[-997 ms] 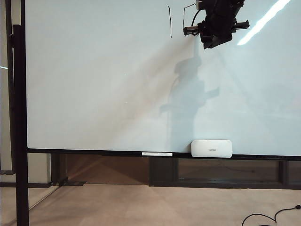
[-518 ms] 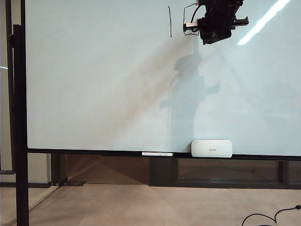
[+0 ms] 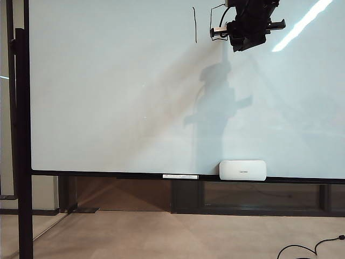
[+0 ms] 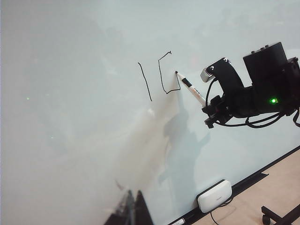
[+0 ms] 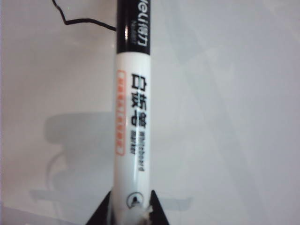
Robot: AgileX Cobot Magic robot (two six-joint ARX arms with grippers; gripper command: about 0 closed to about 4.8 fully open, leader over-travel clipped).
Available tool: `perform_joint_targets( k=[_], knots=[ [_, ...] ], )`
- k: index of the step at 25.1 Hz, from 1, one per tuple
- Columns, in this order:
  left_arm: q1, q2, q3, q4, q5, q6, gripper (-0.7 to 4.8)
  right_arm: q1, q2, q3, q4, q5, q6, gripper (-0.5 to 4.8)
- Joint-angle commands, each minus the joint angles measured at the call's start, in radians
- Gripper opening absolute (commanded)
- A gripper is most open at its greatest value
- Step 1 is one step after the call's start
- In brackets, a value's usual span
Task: Reach to the right to find the marker pen, pick it up, and write the number 16 on the whiteboard.
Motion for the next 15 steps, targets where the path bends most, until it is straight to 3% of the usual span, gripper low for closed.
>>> perform_joint_targets(
  k=[1, 15],
  knots=[
    [0.000, -0.005, 0.002, 0.008, 0.000, 0.004, -0.05, -0.001, -0.010, 0.006, 0.008, -0.008, -0.003, -0.02],
    [0.000, -0.011, 0.002, -0.005, 0.000, 0.004, -0.05, -0.001, -0.010, 0.006, 0.015, -0.103, -0.007, -0.02]
  ],
)
